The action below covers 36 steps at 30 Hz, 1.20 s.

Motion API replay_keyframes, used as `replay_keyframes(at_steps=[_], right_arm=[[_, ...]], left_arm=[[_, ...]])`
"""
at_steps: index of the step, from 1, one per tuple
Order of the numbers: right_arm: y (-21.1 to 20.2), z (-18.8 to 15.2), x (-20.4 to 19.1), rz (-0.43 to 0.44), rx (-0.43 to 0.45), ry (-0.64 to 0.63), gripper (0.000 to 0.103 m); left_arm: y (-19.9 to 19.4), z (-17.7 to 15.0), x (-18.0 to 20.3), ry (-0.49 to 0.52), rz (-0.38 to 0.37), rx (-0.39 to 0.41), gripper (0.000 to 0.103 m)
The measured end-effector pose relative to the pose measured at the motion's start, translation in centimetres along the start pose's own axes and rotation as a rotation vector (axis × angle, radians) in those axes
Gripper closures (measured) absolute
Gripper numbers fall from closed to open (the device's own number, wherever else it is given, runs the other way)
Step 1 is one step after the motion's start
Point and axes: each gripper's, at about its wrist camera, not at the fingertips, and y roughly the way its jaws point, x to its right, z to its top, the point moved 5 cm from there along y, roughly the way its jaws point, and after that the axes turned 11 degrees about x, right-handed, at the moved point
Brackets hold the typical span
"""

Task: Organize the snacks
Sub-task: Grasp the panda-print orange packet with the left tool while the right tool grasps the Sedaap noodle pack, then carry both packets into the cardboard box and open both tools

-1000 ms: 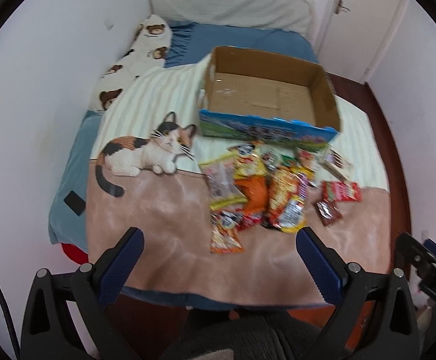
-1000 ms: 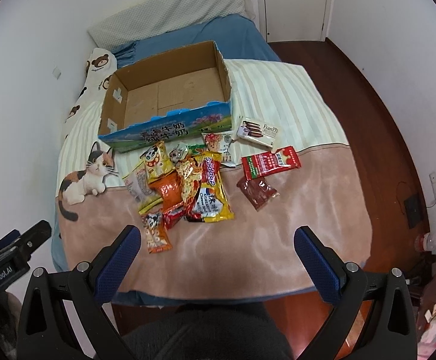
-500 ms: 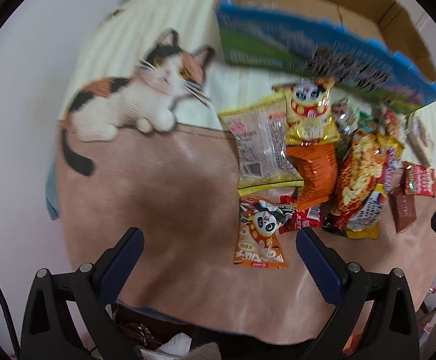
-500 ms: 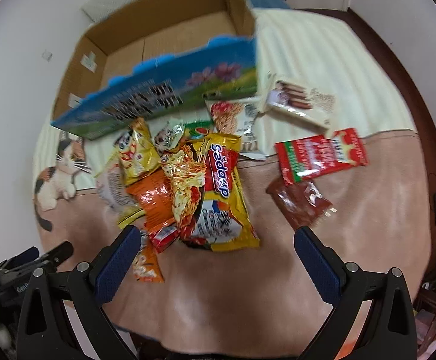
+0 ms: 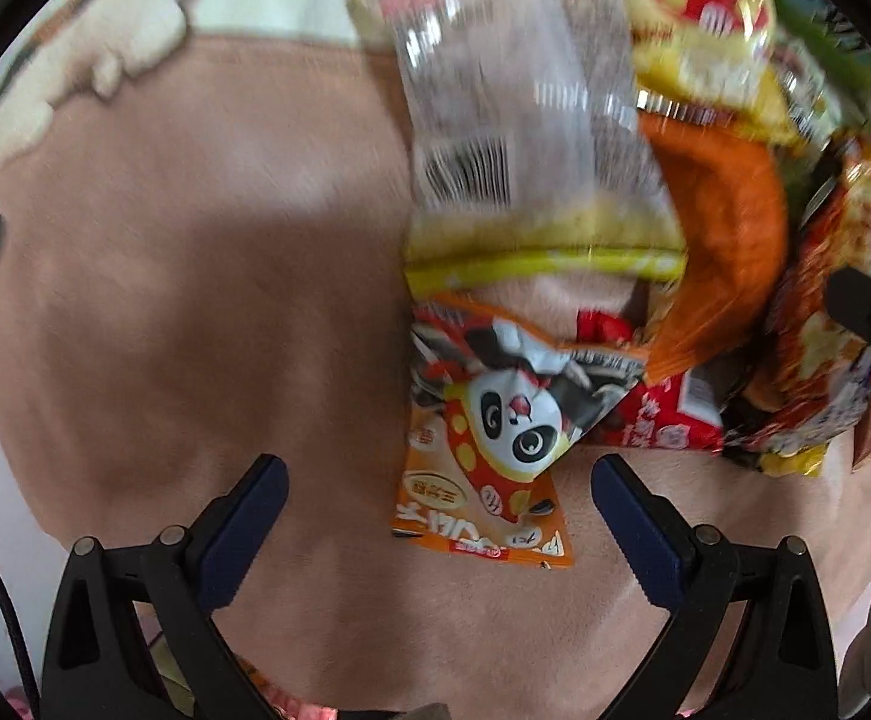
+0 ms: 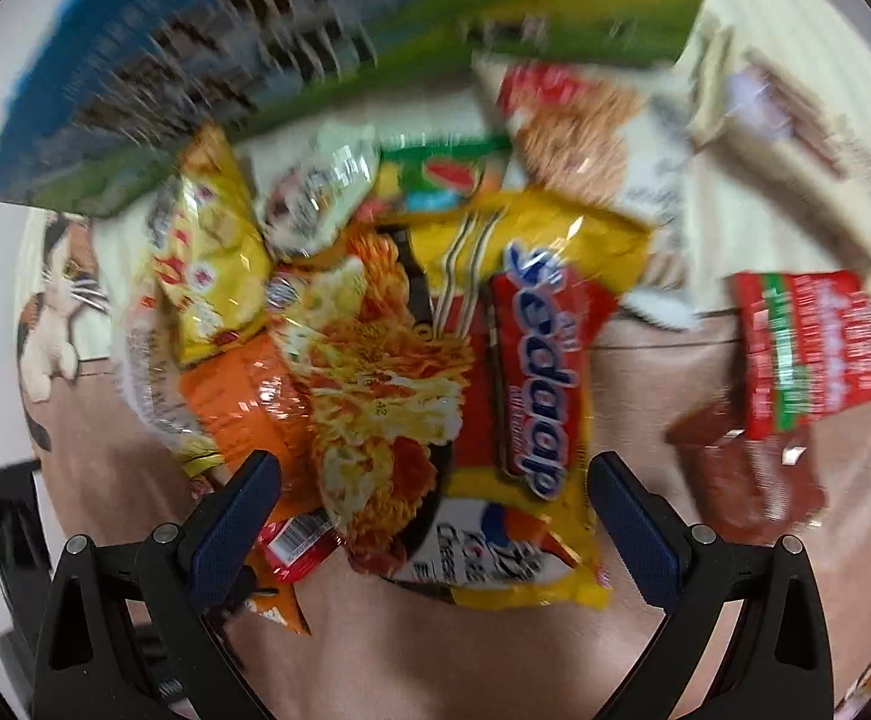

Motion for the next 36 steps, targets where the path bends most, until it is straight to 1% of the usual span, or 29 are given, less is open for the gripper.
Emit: replay_keyframes(at_steps=[1, 3, 5, 6, 7, 9, 10, 12, 14, 18, 21, 23, 25, 26, 27, 29, 30, 31, 33, 34, 35, 36], right_arm=[[0.9, -0.1, -0.1, 0.005, -0.017, 0.003, 0.0], [2.4, -0.3, -0.2, -0.014, -0.039, -0.001, 0.0], [3.2, -0.2, -0.3, -0.016, -0.026, 0.004, 0.001], [3.2, -0.1, -0.3, -0.017, -0.018, 0.006, 0.004], [3.4, 0.0, -0.5, -0.012, -0.012, 0.012, 0.008], [3.4, 0.2, -0.6, 0.002, -0.002, 0.012, 0.009], [3.2, 0.4, -0.1, 0.009, -0.002, 0.015, 0.009], [3.2, 0.3, 0.0, 0.017, 0.008, 0.017, 0.009], [2.1, -0.2, 0.8, 0.028, 0.02, 0.02, 0.009], [-0.1, -0.7, 0.3, 0.064, 0.09, -0.016, 0.009], [-2.1, -1.4, 0.0, 0.105, 0.12, -0.038, 0.009], [-4.1, -1.5, 0.4, 0.111, 0.135, -0.057, 0.009], [-6.2, -1.6, 0.3, 0.147, 0.159, -0.066, 0.009], [-7.0, -1.4, 0.2, 0.157, 0.167, -0.068, 0.009], [-8.3, -1.3, 0.1, 0.177, 0.183, -0.075, 0.009], [-11.5, -0.2, 1.0, 0.199, 0.208, -0.081, 0.009], [-12.6, 0.0, 1.1, 0.215, 0.217, -0.082, 0.009], [-13.9, 0.3, 1.2, 0.233, 0.23, -0.081, 0.009], [-17.1, 1.5, 1.5, 0.252, 0.265, -0.082, 0.009], [-18.1, 2.9, 1.7, 0.26, 0.273, -0.08, 0.009], [-19.2, 3.7, 1.9, 0.265, 0.287, -0.075, 0.009], [-20.5, 4.9, 2.1, 0.267, 0.302, -0.068, 0.009]], left_arm=[[0.6, -0.3, 0.0, -0.008, -0.006, -0.016, 0.001], [2.0, -0.7, 0.0, -0.029, -0.031, -0.036, 0.01], [2.9, -1.0, -0.4, -0.038, -0.024, -0.039, 0.027], [2.9, -1.0, -0.6, -0.045, -0.033, -0.021, 0.032], [3.0, -0.7, -0.4, -0.049, -0.038, -0.005, 0.047], [2.5, -0.9, -0.3, -0.044, -0.05, 0.011, 0.051], [2.3, -1.1, -0.3, -0.038, -0.05, 0.019, 0.053], [2.0, -1.2, -0.2, -0.023, -0.044, 0.04, 0.054], [1.1, -1.6, -0.2, -0.011, -0.039, 0.062, 0.055], [-1.0, -1.7, -0.6, -0.013, -0.045, 0.109, 0.058], [-3.8, -1.7, -1.1, -0.012, -0.05, 0.172, 0.06], [-5.9, -1.5, -1.6, -0.024, -0.071, 0.197, 0.06], [-8.8, -1.1, -2.2, -0.037, -0.084, 0.257, 0.06], [-9.7, -0.7, -2.5, -0.036, -0.098, 0.279, 0.06], [-11.3, -0.4, -2.6, -0.039, -0.107, 0.309, 0.06], [-15.2, -0.1, -3.4, -0.044, -0.132, 0.367, 0.06], [-17.7, 0.6, -3.6, -0.05, -0.145, 0.417, 0.06], [-20.1, 1.9, -3.2, -0.057, -0.152, 0.441, 0.06], [-23.9, 4.7, -2.0, -0.067, -0.194, 0.507, 0.06], [-25.1, 6.9, -0.5, -0.068, -0.2, 0.534, 0.06], [-25.8, 8.1, 0.6, -0.062, -0.208, 0.561, 0.06], [-27.2, 10.1, 0.8, -0.06, -0.213, 0.589, 0.06]])
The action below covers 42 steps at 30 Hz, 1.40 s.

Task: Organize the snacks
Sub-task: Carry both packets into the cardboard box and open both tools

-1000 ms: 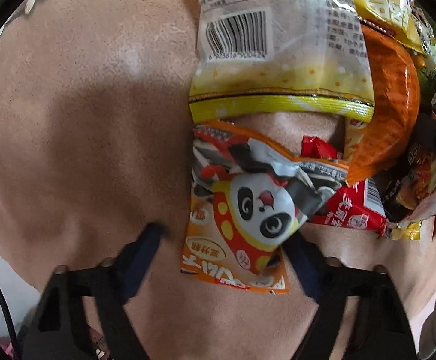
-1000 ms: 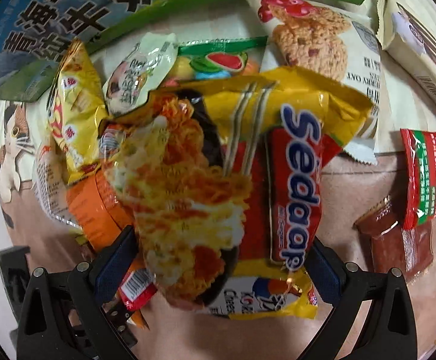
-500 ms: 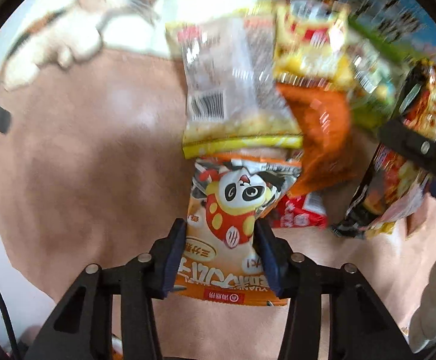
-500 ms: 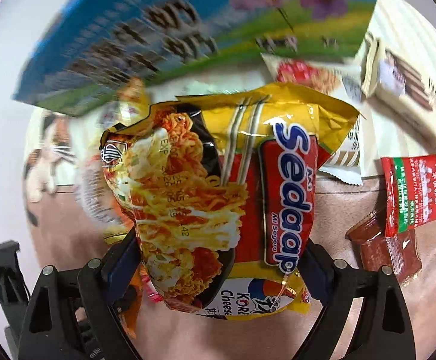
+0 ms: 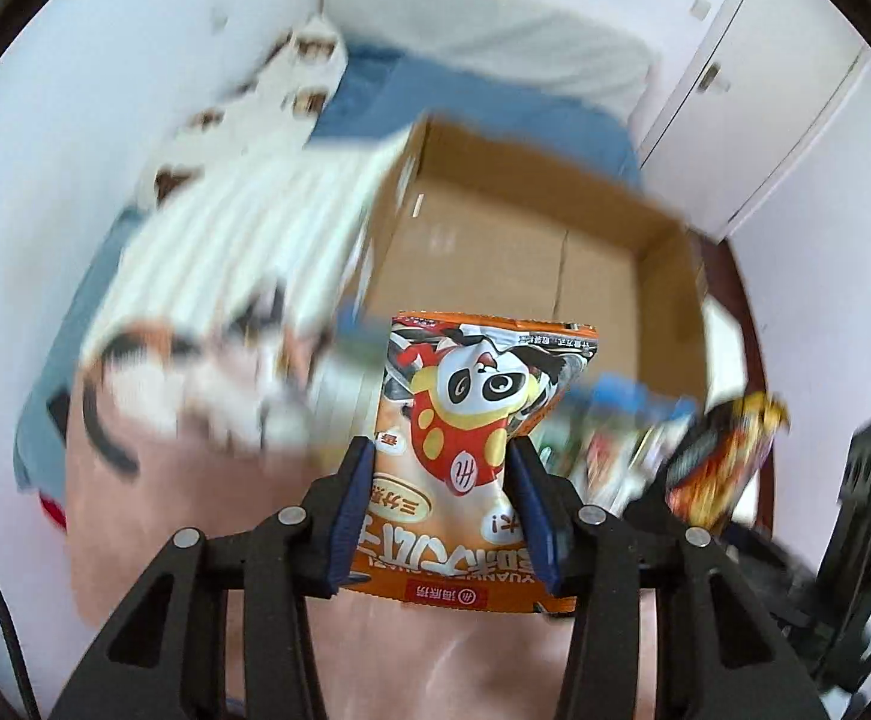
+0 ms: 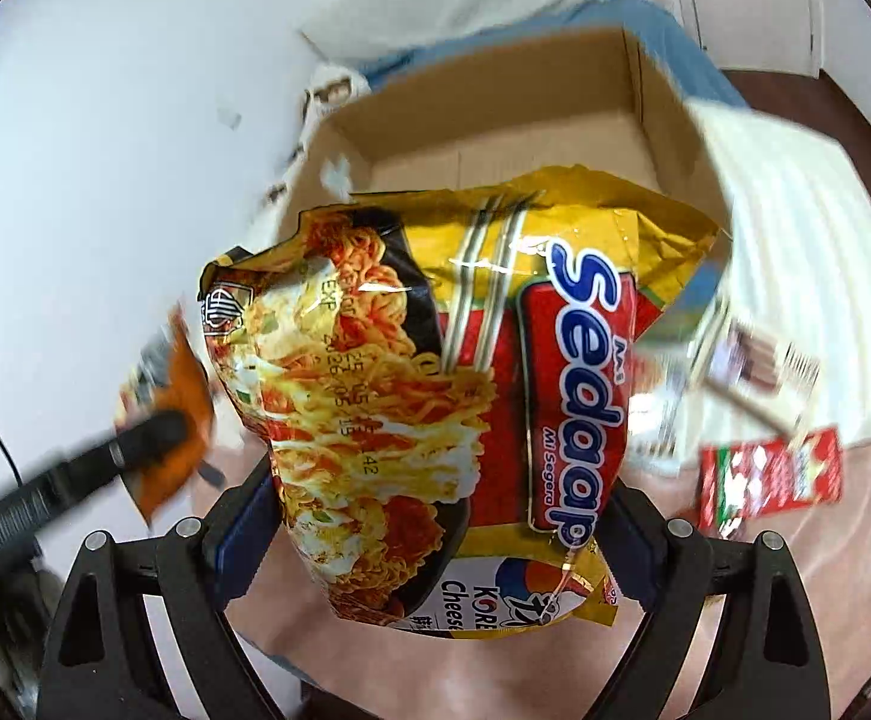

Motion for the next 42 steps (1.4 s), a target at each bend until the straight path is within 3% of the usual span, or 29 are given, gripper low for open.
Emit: replay_keyframes(at_steps=[5, 10, 14, 21, 24, 26, 28, 35, 38, 42], right_arm=[[-0.4, 6.2, 0.4, -0.034, 0.022, 0.028, 0.009], [3.0, 12.4, 2.3, -0.099, 0.0, 0.046, 0.009], [6.5, 15.9, 3.8, -0.132, -0.031, 0.067, 0.009], [13.3, 17.0, 6.2, -0.177, -0.156, 0.095, 0.009], [16.0, 16.8, 7.1, -0.196, -0.224, 0.089, 0.009], [16.7, 17.8, 7.6, -0.209, -0.22, 0.085, 0.009], [16.7, 18.5, 8.4, -0.208, -0.219, 0.096, 0.009], [17.2, 21.0, 5.9, -0.217, -0.155, 0.081, 0.008], [17.5, 21.2, 3.6, -0.261, -0.111, 0.02, 0.008], [14.6, 19.6, 1.8, -0.312, -0.049, -0.069, 0.008]], left_arm=[[3.3, 8.1, 1.7, 0.037, -0.025, 0.008, 0.06], [12.1, 12.6, 2.8, 0.088, -0.027, -0.086, 0.06], [17.0, 13.8, 3.6, 0.107, -0.028, -0.159, 0.06], [23.4, 14.4, 4.9, 0.156, -0.02, -0.255, 0.057], [25.5, 14.9, 4.6, 0.152, -0.02, -0.263, 0.041], [26.0, 15.3, 4.6, 0.145, -0.015, -0.255, 0.017], [26.3, 15.9, 4.4, 0.134, -0.03, -0.248, 0.009], [24.2, 16.7, 5.5, 0.198, -0.034, -0.151, 0.008], [22.3, 16.4, 6.1, 0.253, 0.015, -0.084, 0.008], [19.2, 15.6, 6.4, 0.286, 0.063, -0.003, 0.008]])
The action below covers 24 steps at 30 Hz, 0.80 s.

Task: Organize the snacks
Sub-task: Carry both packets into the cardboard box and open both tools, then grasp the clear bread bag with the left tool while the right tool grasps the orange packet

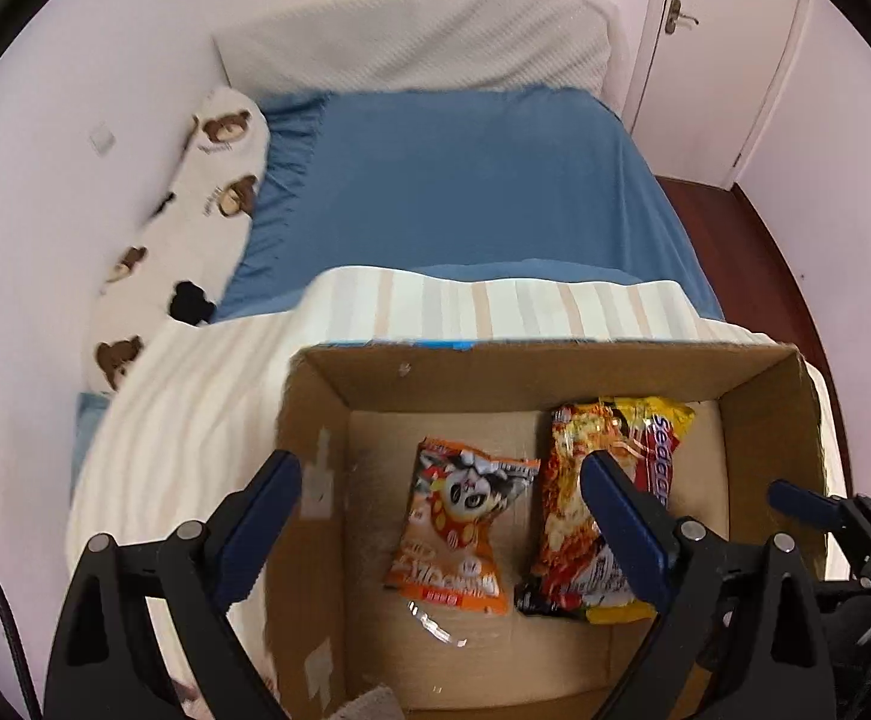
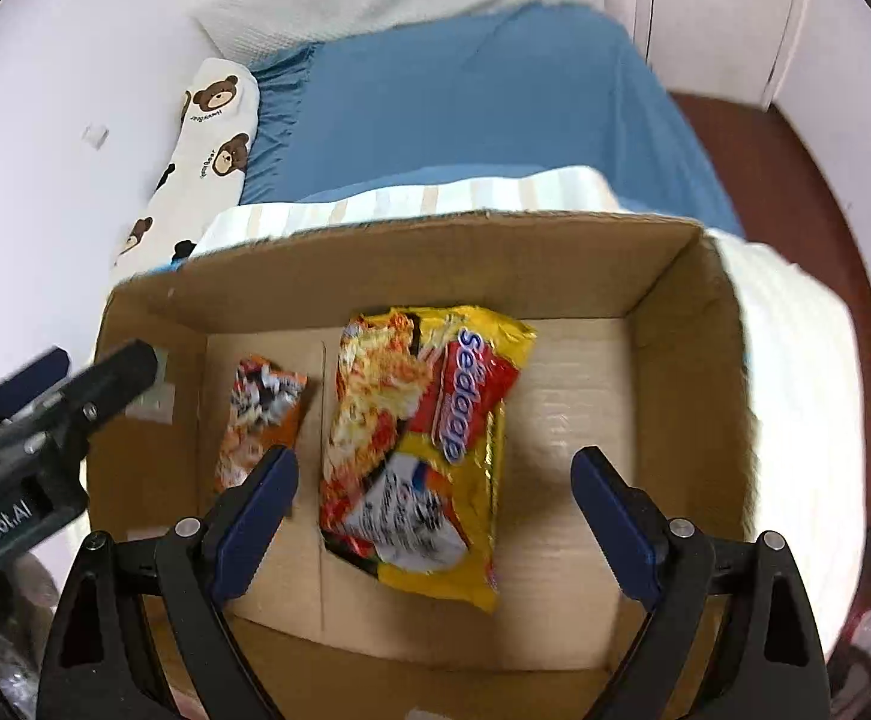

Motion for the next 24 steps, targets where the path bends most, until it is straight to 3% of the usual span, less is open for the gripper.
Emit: replay_keyframes(at_steps=[6, 16, 24], right_arm=[[-4.8, -3.1, -2.1, -0.021, 0.095, -0.055, 0.008], [-13.8, -7.1, -3.6, -0.037, 0.265, -0.1, 0.008], [-18.1, -9.8, -4.2, 0.005, 0.302, -0.072, 0.008]], left_arm=[[-6.0, -2.2, -0.2, -0.011, 0.064, 0.073, 0.008], [-15.2, -5.8, -0.8, -0.079, 0.076, 0.198, 0.008], [-18.9, -8.3, -1.4, -0.099, 0.078, 0.217, 0.008]])
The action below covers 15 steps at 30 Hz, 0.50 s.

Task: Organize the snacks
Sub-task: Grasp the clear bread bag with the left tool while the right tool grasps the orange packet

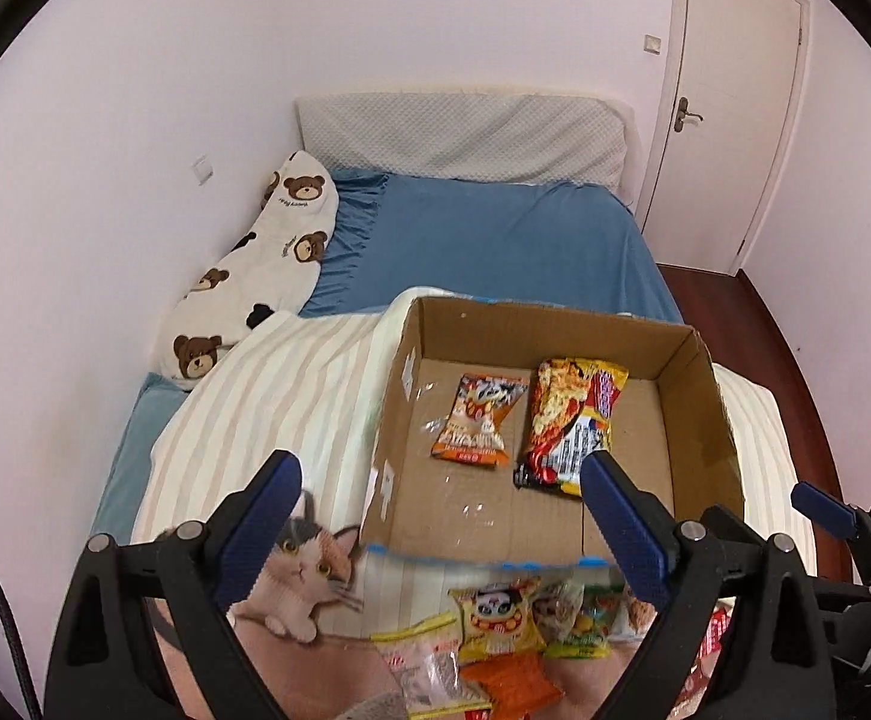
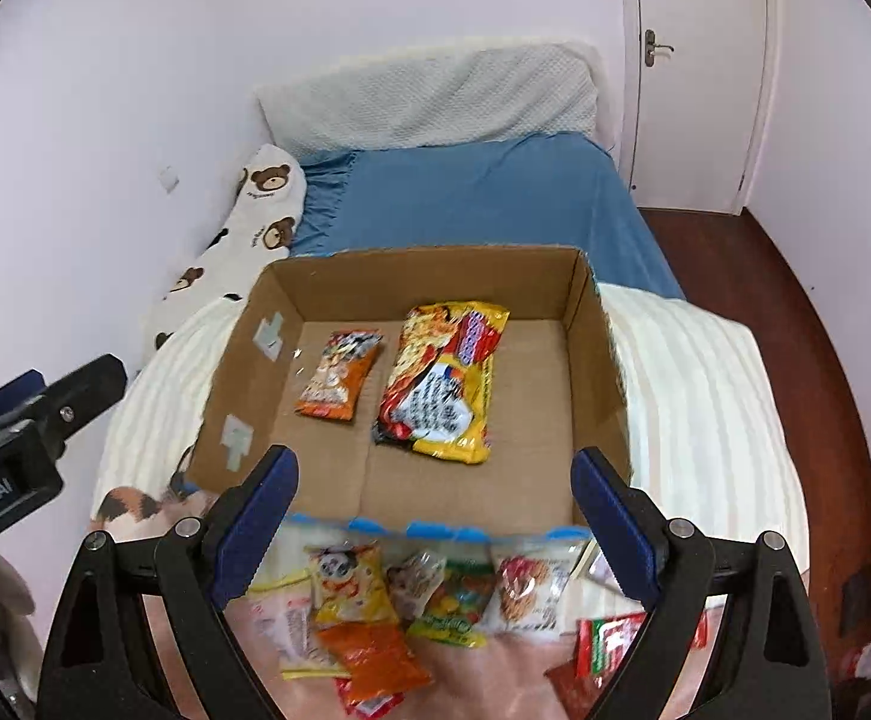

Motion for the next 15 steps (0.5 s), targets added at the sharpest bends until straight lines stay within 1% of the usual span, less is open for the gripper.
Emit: replay_keyframes(at_steps=[2, 5, 8, 9, 10, 12, 13, 15], right_arm=[[-0.4, -0.9, -0.1, 0.011, -0.014, 0.01, 0.008], [-0.1, -3.3, -0.1, 0.031, -0.07, 0.025, 0.008], [1.6, -7.5, 0.3, 0.051, -0.172, 0.048, 0.008], [2.2, -8.9, 0.4, 0.052, -0.207, 0.058, 0.008], [2.9, -10.2, 0.5, 0.053, -0.237, 0.068, 0.008], [4.6, -13.5, 0.7, 0.062, -0.315, 0.09, 0.008], [5.3, -14.7, 0.7, 0.055, -0.339, 0.092, 0.008], [6.5, -17.2, 0.7, 0.055, -0.38, 0.093, 0.008]], left_arm=[[-0.1, -1.1, -0.5, -0.009, 0.004, -0.021, 0.008], [0.5, -4.0, -1.5, -0.031, 0.016, -0.09, 0.008], [2.0, -8.5, -2.8, -0.048, 0.04, -0.205, 0.008], [3.1, -10.7, -3.4, -0.055, 0.052, -0.266, 0.008], [3.8, -12.3, -3.7, -0.065, 0.057, -0.312, 0.008], [5.7, -16.6, -4.4, -0.103, 0.057, -0.433, 0.008], [6.5, -18.6, -4.5, -0.123, 0.054, -0.49, 0.008], [8.2, -22.3, -4.3, -0.182, 0.016, -0.6, 0.008]])
